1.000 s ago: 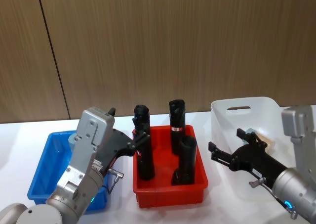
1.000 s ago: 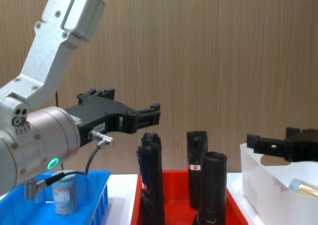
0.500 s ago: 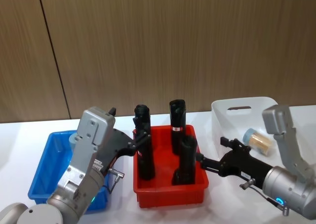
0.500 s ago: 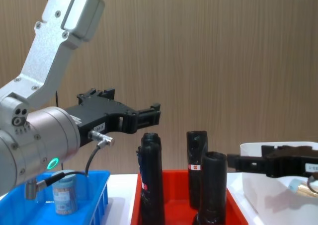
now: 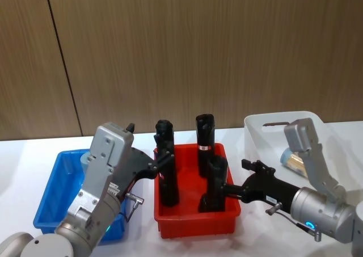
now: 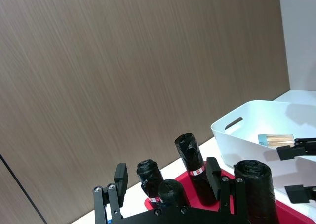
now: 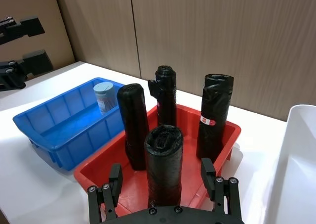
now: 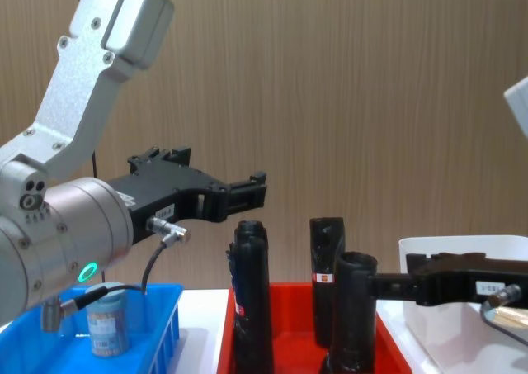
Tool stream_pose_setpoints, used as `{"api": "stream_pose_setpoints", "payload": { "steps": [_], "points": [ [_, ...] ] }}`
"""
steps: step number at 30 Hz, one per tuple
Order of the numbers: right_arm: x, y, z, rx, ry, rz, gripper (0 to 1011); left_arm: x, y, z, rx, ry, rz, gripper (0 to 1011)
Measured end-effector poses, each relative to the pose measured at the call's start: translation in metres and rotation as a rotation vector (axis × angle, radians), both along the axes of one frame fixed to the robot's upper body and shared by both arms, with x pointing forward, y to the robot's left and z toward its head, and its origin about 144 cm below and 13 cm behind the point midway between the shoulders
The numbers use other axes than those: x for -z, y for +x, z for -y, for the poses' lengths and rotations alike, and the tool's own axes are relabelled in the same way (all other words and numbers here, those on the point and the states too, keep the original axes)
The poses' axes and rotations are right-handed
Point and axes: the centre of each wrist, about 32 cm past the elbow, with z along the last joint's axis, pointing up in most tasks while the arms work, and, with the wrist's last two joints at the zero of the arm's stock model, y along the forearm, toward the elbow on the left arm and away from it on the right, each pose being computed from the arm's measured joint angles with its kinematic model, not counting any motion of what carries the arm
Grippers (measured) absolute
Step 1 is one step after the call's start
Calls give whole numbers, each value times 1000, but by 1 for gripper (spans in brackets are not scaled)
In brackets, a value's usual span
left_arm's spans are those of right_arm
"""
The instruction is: Pick the cotton swabs from the blue box and place them into the white box.
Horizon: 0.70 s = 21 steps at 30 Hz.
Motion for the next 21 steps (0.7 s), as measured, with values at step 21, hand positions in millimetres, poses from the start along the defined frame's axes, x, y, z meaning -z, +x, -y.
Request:
{"api": "stream_pose_setpoints", "payload": {
  "steps": [21],
  "points": [
    [9,25,-18,-15,-21,-11,1002,0,0,0,0,0,0,1004]
  ]
}}
